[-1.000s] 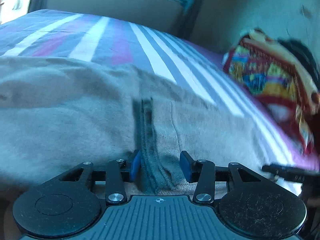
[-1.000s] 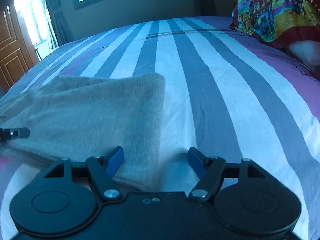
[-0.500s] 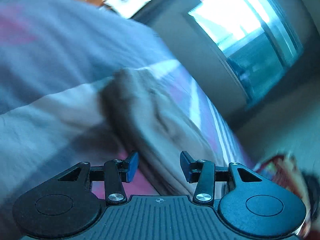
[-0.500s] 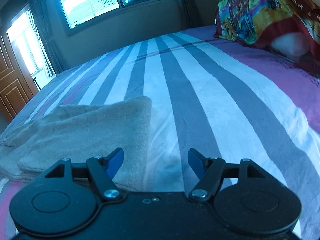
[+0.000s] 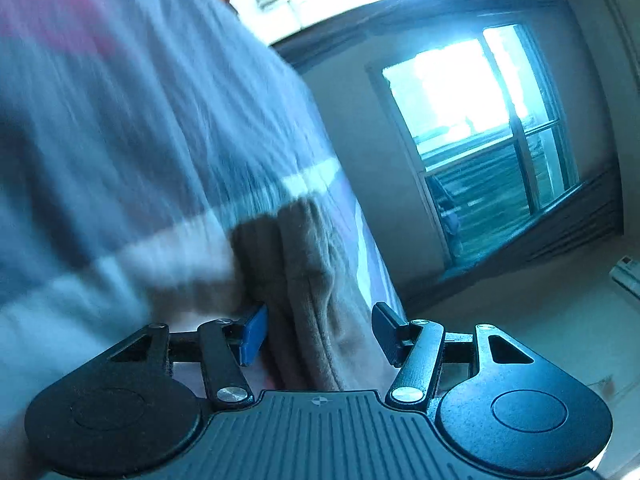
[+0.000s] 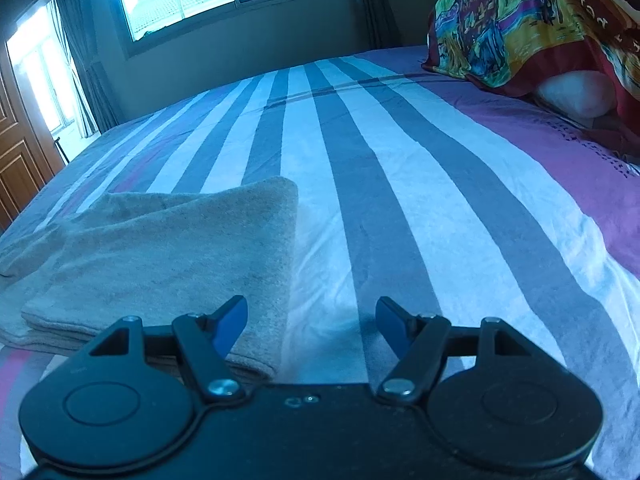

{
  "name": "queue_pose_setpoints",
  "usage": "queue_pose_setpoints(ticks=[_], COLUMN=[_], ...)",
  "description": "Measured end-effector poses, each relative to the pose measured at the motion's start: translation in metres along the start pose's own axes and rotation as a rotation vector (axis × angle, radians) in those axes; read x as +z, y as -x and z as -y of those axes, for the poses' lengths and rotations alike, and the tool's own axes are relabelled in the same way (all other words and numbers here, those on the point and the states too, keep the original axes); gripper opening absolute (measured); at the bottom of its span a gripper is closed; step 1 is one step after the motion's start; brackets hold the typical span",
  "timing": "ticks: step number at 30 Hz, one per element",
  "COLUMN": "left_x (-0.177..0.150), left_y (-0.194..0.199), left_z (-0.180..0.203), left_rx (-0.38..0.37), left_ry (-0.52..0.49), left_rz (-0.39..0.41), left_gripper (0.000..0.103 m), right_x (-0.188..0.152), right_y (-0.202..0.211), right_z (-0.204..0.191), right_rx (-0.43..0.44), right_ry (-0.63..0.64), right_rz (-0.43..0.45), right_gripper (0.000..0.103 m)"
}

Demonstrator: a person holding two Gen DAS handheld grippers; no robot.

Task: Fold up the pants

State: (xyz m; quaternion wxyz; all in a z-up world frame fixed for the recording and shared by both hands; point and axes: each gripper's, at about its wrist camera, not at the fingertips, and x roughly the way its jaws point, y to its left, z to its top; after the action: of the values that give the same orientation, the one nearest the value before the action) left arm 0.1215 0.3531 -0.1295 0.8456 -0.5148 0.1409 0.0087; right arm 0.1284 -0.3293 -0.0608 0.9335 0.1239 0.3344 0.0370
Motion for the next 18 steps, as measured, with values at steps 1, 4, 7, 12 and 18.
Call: queue_pose_setpoints(ticks=[1, 4, 7, 12, 18], left_x=[0.002, 0.013, 0.020, 0.032, 0.039], left_y=[0.006, 0.008, 0.000, -0.015, -0.039], left_z=[0.002, 0.004, 0.012, 0.026, 0.035], left_rx=[0.000, -0.012, -0.015, 0.078, 0.101], left_ry=[-0.010, -0.017, -0.060, -0.143, -0.167], left_rz=[0.027, 0.043, 0.002, -0.041, -0.119], left_gripper=[0.057, 0.041, 0.016, 0.014, 0.018], right_x=[0.000, -0.001, -0.001, -0.004, -0.001], right_y=[-0.002, -0.006, -0.007, -0.008, -0.006], right_z=[0.000, -0.006, -0.009, -0.009, -0.009], right_rx=[-0.002, 0.005, 0.014, 0.012, 0.003], right_ry=[0.001, 0.011, 0.012, 0.010, 0.017], right_rz=[-0.007, -0.014, -0.017, -0.025, -0.027], right_gripper=[0.071, 0.071, 0.071, 0.071, 0.072])
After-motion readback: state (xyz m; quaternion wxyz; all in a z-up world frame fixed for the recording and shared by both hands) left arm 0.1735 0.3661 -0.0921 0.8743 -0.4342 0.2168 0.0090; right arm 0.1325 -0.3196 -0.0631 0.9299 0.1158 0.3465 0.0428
